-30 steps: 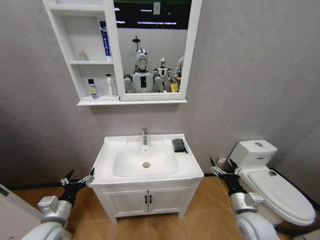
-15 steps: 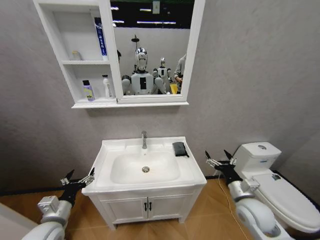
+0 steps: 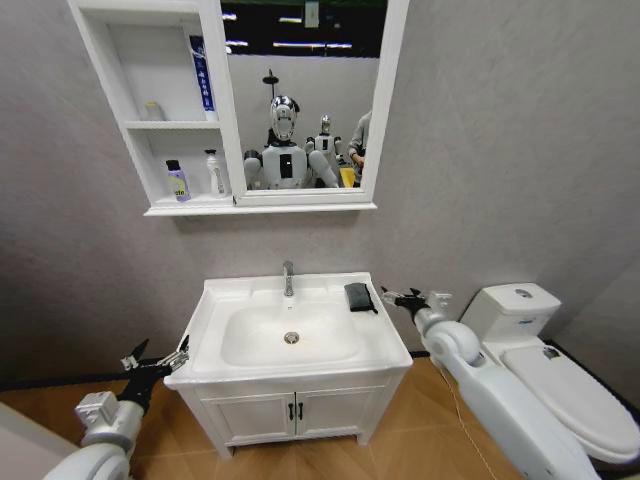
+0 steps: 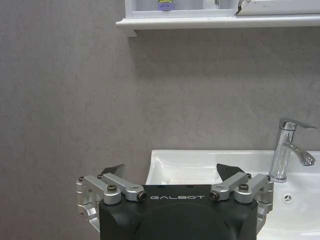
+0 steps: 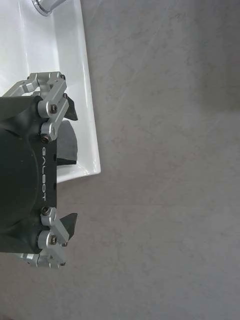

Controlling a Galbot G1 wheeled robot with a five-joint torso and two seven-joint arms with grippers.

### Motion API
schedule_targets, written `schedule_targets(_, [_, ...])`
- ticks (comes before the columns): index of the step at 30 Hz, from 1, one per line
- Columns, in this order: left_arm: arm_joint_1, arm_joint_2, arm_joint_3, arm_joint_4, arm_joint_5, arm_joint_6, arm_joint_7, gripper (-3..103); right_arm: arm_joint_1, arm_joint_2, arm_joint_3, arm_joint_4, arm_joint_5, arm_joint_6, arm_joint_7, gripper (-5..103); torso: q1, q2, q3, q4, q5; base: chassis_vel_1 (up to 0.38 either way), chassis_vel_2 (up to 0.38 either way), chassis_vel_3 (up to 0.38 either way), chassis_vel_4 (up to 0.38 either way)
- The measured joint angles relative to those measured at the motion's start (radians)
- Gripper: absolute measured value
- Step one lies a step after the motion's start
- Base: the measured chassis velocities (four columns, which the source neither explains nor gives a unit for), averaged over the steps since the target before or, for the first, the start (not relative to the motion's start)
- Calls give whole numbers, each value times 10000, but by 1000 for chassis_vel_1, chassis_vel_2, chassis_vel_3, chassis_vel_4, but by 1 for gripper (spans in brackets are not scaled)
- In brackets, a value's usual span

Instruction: Move facial cleanser and shampoo from washbasin to cabinet, then wipe washbasin with towel.

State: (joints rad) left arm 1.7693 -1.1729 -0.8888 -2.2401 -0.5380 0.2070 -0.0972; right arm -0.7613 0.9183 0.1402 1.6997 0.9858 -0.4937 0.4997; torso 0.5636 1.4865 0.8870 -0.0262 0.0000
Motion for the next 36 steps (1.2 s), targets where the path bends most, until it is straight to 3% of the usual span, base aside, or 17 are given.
schedule_targets(5, [-1, 0, 0, 1, 0, 0, -5, 100, 1918, 878, -1382, -2475, -154, -111, -7, 100, 1, -2, 1, 2, 3, 0, 0, 0, 0])
schedule_targets(9, [0, 0, -1, 1, 1, 0, -3, 100, 2548, 1557, -1939, -3670, -369, -77, -134, 100, 1, 0, 0, 0, -2, 0, 0, 0, 0])
schedule_targets(13, [-1, 0, -1, 0, 1, 0, -1, 100, 2737, 2134, -1999, -4391, -643, 52, -417, 100, 1, -1, 0, 0, 0, 0, 0, 0, 0])
schedule_targets(17, [0, 0, 0, 0, 1, -1, -1, 100, 3010, 2880, -2140, -5526, -1517, 443, -885, 100, 0, -1, -1, 1, -2, 0, 0, 0, 0])
schedule_targets(22, [0, 0, 0, 0, 1, 0, -1, 100, 3032, 3266, -1754, -6180, -2384, 761, -948, 100, 1, -1, -1, 1, 0, 0, 0, 0, 0])
schedule_targets(26, [-1, 0, -1, 0, 1, 0, -1, 100, 2940, 3118, -1566, -6210, -2662, 807, -1026, 100, 0, 0, -1, -3, -1, 0, 0, 0, 0])
schedule_targets(36, [-1, 0, -1, 0, 1, 0, -2, 100, 2831, 3255, -1305, -6819, -2707, 922, -1359, 100, -1, 0, -2, -1, 1, 0, 0, 0, 0])
